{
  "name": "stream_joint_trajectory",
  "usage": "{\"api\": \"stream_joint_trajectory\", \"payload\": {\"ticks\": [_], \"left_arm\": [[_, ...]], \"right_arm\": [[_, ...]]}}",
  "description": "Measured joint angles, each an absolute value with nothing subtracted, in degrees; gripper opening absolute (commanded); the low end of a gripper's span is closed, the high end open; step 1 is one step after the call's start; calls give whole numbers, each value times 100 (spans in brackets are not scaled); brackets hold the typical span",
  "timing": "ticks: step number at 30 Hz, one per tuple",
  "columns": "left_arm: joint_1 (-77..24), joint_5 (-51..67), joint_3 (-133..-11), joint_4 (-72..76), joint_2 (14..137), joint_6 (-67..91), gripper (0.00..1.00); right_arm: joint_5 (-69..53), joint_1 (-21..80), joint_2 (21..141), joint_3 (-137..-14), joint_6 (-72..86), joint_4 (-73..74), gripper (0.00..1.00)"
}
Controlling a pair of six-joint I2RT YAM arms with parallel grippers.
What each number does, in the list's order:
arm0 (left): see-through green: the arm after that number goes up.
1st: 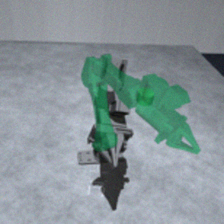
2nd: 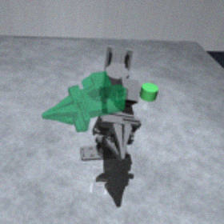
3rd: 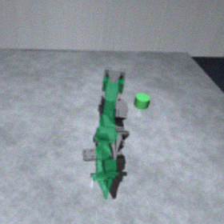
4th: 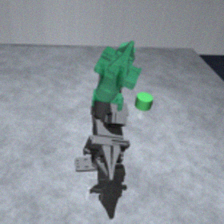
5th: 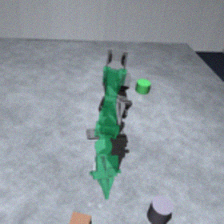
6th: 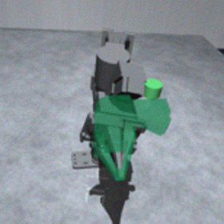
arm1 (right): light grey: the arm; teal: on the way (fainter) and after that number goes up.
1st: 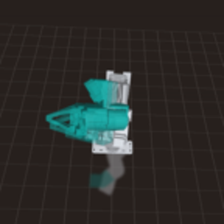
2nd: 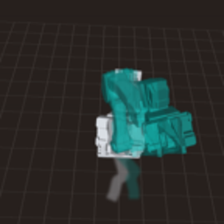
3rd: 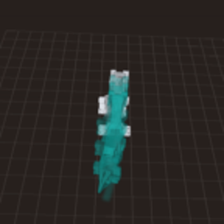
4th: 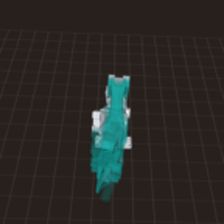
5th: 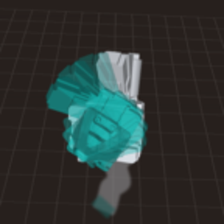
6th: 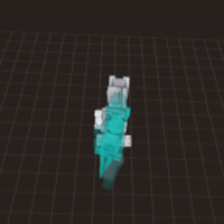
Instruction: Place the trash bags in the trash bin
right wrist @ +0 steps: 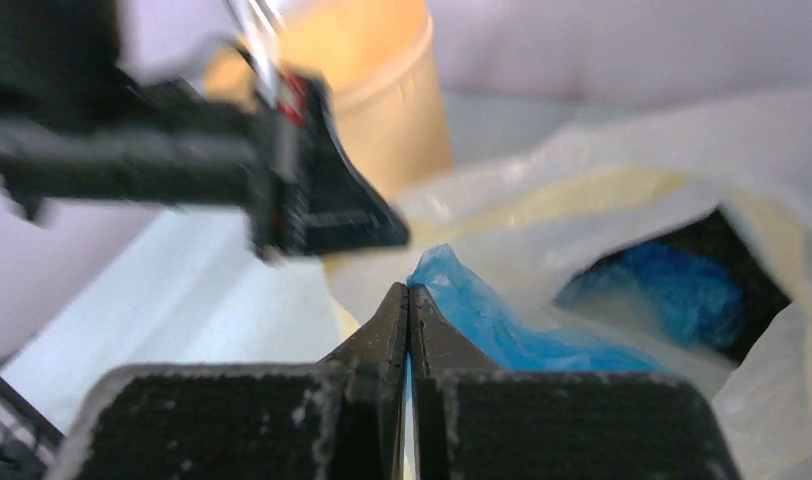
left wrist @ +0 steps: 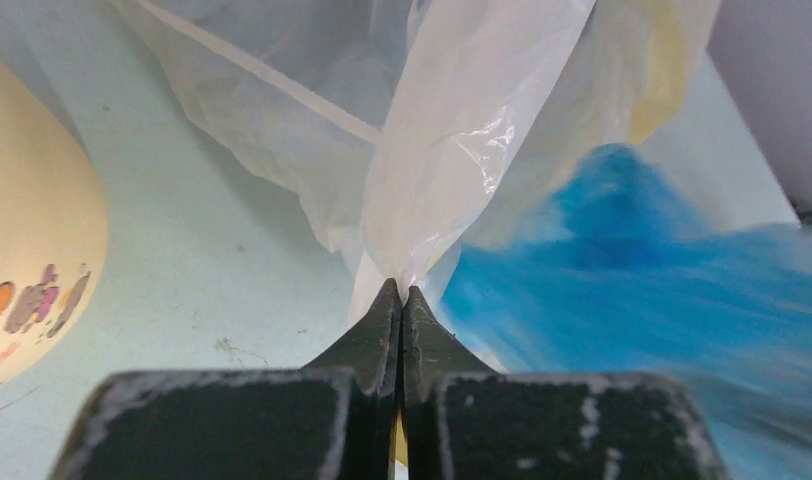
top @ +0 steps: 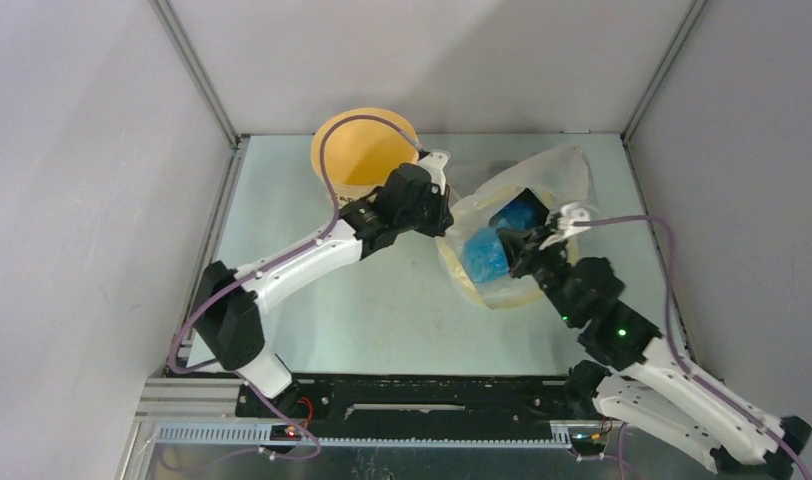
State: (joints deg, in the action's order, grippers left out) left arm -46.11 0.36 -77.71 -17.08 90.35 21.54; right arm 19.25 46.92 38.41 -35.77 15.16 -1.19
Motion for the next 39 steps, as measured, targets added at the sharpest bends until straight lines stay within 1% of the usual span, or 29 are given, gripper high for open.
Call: {"api": "stream_joint_trajectory", "payload": {"ticks": [3,8,10,11,12,13,15,16,17,19,22,26,29,30,33,34,35,36,37,38,39], "left_arm": [[-4622,80,-7771,-1675,9362,2174,0],[-4748,187,-7771,-1439,9911,2268,0],[-4856,226,-7848,-1380,10149,2300,4],[-4912,270,-7935,-1352,10307,2311,9],[-4947,327,-8018,-1308,10447,2314,17],[-4978,353,-8086,-1291,10549,2307,27],[-5002,423,-8169,-1275,10648,2268,50],[-5002,438,-8165,-1275,10634,2220,59],[-4982,464,-8112,-1199,10565,2224,65],[-4923,471,-7920,-1085,10320,2169,70],[-4805,443,-7518,-1100,9642,2126,73],[-4722,287,-6893,-1048,8427,2191,80],[-4729,104,-6066,-969,7240,2316,96],[-4733,8,-5787,-974,6858,2364,99],[-4746,-322,-5037,-1133,5754,2545,100],[-4744,-436,-4840,-1192,5463,2606,100],[-4744,-515,-4641,-1236,5192,2668,100],[-4744,-596,-4436,-1282,4928,2733,100],[-4744,-657,-4254,-1317,4705,2786,100],[-4744,-735,-4049,-1374,4451,2845,100],[-4744,-794,-3881,-1435,4235,2871,100]], "right_arm": [[1925,4692,3553,-4211,1409,303,0],[1839,4692,3507,-5393,1293,908,0],[1754,4692,3509,-5758,1284,1122,0],[1686,4692,3518,-5931,1286,1253,0],[1614,4692,3522,-6084,1297,1367,0],[1516,4692,3524,-6228,1308,1479,0],[1299,4692,3524,-6431,1352,1653,0],[1140,4692,3524,-6514,1393,1750,0],[996,4692,3524,-6558,1426,1837,0],[666,4692,3527,-6587,1492,2029,0],[161,4694,3616,-6587,1597,2357,0],[-593,4805,4034,-6587,1767,2609,0],[-928,5199,4528,-6587,1804,2637,0],[-958,5339,4635,-6587,1802,2628,0],[-1081,5852,5100,-6584,1780,2521,0],[-1107,5968,5225,-6584,1776,2460,9],[-1135,6045,5334,-6584,1769,2390,32],[-1116,6084,5413,-6584,1772,2320,51],[-1052,6090,5470,-6584,1815,2283,66],[-843,6090,5544,-6584,1785,2244,78],[-683,6090,5590,-6584,1839,2224,83]]}}
